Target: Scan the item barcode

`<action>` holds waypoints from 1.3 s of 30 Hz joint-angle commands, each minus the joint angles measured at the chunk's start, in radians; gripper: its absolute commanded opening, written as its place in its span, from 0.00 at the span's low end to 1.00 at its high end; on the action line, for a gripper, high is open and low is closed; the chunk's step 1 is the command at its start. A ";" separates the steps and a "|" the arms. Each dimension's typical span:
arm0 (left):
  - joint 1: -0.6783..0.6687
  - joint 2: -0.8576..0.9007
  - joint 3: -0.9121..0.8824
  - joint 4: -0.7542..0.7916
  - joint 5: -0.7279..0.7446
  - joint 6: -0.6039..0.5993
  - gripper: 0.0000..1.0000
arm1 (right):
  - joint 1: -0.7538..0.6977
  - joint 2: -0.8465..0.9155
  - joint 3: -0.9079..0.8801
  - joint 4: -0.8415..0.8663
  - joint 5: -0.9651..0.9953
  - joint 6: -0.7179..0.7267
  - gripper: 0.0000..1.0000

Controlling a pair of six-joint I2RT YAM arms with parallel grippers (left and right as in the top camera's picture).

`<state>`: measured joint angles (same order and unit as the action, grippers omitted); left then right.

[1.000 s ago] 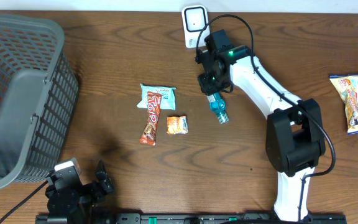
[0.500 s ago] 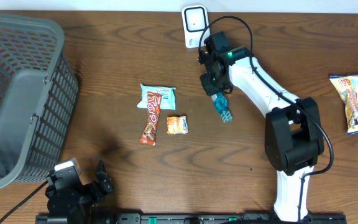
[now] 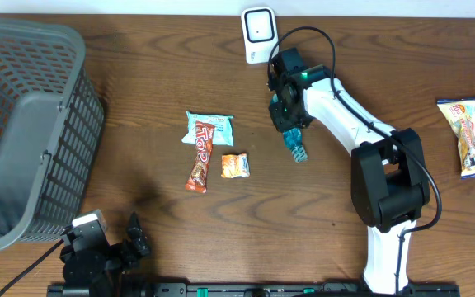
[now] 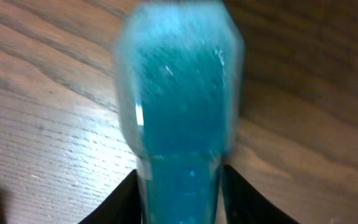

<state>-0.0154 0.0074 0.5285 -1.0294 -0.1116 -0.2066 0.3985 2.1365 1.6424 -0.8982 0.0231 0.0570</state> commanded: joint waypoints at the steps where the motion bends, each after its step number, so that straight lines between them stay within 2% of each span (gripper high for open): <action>1: -0.003 -0.003 -0.004 -0.002 -0.009 -0.002 0.99 | 0.002 0.001 -0.001 -0.017 0.031 0.055 0.31; 8: -0.003 -0.003 -0.004 -0.002 -0.009 -0.002 0.99 | 0.001 0.002 -0.014 -0.021 0.031 0.104 0.21; 10: -0.003 -0.003 -0.004 -0.002 -0.009 -0.002 0.99 | 0.001 0.002 -0.032 -0.007 0.031 0.104 0.13; 12: -0.003 -0.003 -0.004 -0.002 -0.009 -0.002 0.99 | 0.000 0.002 -0.062 0.019 0.030 0.104 0.02; 17: -0.003 -0.003 -0.004 -0.002 -0.009 -0.002 0.99 | -0.008 0.002 -0.151 0.104 -0.014 0.098 0.01; 23: -0.003 -0.003 -0.004 -0.002 -0.009 -0.002 0.99 | -0.032 0.001 -0.145 0.111 -0.159 0.023 0.01; 26: -0.003 -0.003 -0.004 -0.002 -0.009 -0.002 0.99 | -0.046 0.001 -0.145 0.109 -0.159 0.024 0.01; 27: -0.003 -0.003 -0.004 -0.002 -0.009 -0.002 0.99 | -0.050 0.001 -0.145 0.104 -0.153 0.024 0.03; 29: -0.003 -0.003 -0.004 -0.002 -0.009 -0.002 0.99 | -0.052 0.001 -0.145 0.093 -0.153 0.032 0.20; 34: -0.003 -0.003 -0.004 -0.002 -0.009 -0.002 0.99 | -0.050 0.001 -0.138 0.086 -0.153 0.084 0.40; 39: -0.003 -0.003 -0.004 -0.002 -0.009 -0.002 0.99 | -0.050 0.001 -0.100 0.062 -0.151 0.119 0.45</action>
<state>-0.0154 0.0074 0.5285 -1.0294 -0.1116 -0.2066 0.3458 2.1296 1.5219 -0.8227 -0.1177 0.1387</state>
